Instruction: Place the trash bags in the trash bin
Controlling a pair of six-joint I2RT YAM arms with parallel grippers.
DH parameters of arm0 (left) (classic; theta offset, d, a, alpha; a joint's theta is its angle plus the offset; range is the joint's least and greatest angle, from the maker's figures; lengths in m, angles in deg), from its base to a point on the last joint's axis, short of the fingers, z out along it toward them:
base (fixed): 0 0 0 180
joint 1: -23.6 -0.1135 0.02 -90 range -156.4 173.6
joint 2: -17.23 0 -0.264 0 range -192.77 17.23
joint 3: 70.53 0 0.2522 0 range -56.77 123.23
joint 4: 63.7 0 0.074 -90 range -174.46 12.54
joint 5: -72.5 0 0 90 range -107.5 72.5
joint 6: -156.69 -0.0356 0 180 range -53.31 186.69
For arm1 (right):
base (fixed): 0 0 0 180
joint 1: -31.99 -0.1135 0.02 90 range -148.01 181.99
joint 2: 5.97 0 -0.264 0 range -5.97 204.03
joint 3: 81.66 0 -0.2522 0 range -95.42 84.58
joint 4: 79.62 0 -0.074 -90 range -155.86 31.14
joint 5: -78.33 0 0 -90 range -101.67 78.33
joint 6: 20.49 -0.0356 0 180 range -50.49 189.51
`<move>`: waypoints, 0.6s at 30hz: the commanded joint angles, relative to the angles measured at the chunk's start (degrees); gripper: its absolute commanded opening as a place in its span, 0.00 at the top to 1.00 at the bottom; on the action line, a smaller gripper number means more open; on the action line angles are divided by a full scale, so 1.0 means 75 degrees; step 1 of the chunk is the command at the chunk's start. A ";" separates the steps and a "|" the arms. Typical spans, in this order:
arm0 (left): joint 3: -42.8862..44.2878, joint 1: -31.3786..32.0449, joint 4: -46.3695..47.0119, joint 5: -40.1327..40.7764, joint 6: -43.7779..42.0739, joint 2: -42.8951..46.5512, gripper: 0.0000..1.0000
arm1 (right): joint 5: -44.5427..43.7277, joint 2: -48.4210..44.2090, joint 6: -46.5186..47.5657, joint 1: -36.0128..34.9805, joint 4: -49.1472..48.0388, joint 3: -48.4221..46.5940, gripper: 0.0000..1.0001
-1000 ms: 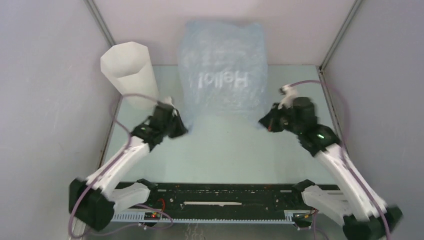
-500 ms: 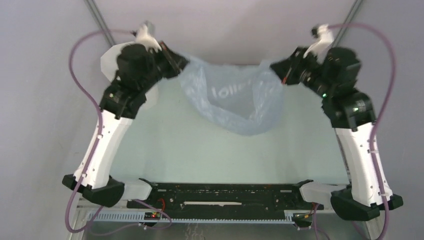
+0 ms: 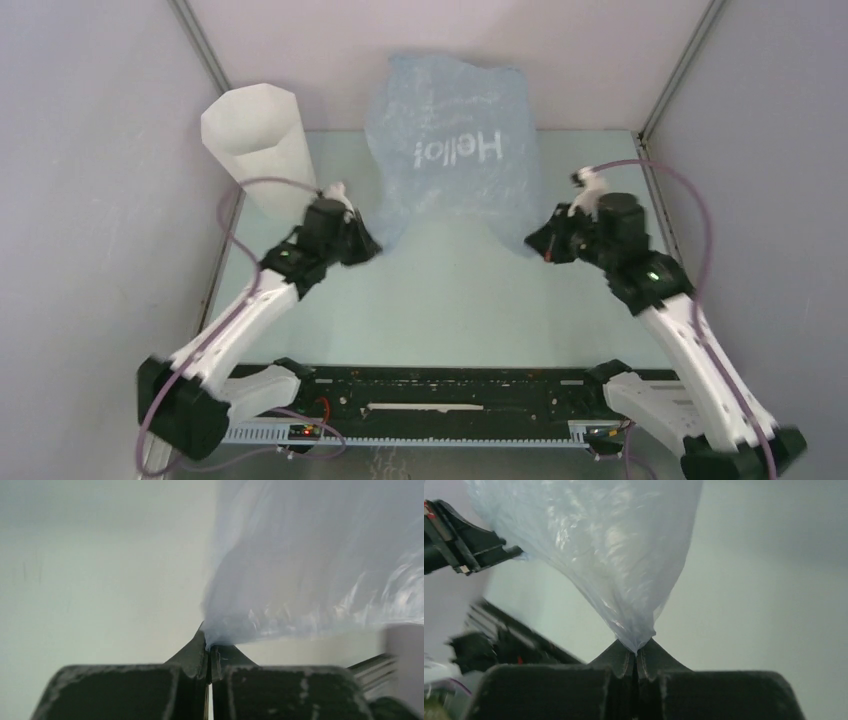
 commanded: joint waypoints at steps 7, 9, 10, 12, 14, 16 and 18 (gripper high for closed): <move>0.0275 0.0052 -0.0626 -0.0954 -0.0077 0.0179 0.98 | 0.0805 0.0895 -0.0295 0.0056 0.1650 -0.0734 1.00; 0.1003 0.0053 -0.0833 -0.1368 -0.0309 -0.0268 0.96 | 0.0796 0.1174 -0.0247 0.0052 0.1915 -0.1180 1.00; 0.1294 0.0062 -0.0948 -0.1453 -0.0392 -0.0427 0.95 | 0.0773 0.1249 -0.0234 0.0057 0.1994 -0.1298 1.00; 0.1646 0.0064 -0.1119 -0.1349 -0.0476 -0.0603 0.94 | 0.0591 0.1274 -0.0238 0.0067 0.2137 -0.1396 1.00; 0.1752 0.0064 -0.1114 -0.1295 -0.0510 -0.0600 0.88 | 0.0468 0.1187 -0.0292 0.0106 0.2246 -0.1416 1.00; 0.1865 0.0064 -0.1187 -0.1354 -0.0548 -0.0562 0.78 | 0.0375 0.1058 -0.0382 0.0166 0.2355 -0.1459 1.00; 0.1976 0.0064 -0.1274 -0.1477 -0.0663 -0.0451 0.61 | 0.0205 0.0965 -0.0413 0.0206 0.2466 -0.1517 1.00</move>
